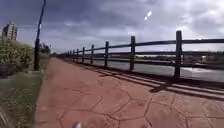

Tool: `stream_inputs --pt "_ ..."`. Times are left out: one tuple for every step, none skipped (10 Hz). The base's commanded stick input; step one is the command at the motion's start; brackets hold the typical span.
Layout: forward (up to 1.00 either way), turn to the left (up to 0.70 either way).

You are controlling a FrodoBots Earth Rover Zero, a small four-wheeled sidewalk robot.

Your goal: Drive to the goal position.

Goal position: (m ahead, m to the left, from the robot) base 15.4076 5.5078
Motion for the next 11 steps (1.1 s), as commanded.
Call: stream_inputs --pt "0.00 0.07" --pt "0.00 0.00" --pt "0.00 0.00" --pt "0.00 0.00" --pt "0.00 0.00" --pt "0.00 0.00" --pt "0.00 0.00" --pt "0.00 0.00" --pt "0.00 0.00" --pt "0.00 0.00" --pt "0.60 0.00"
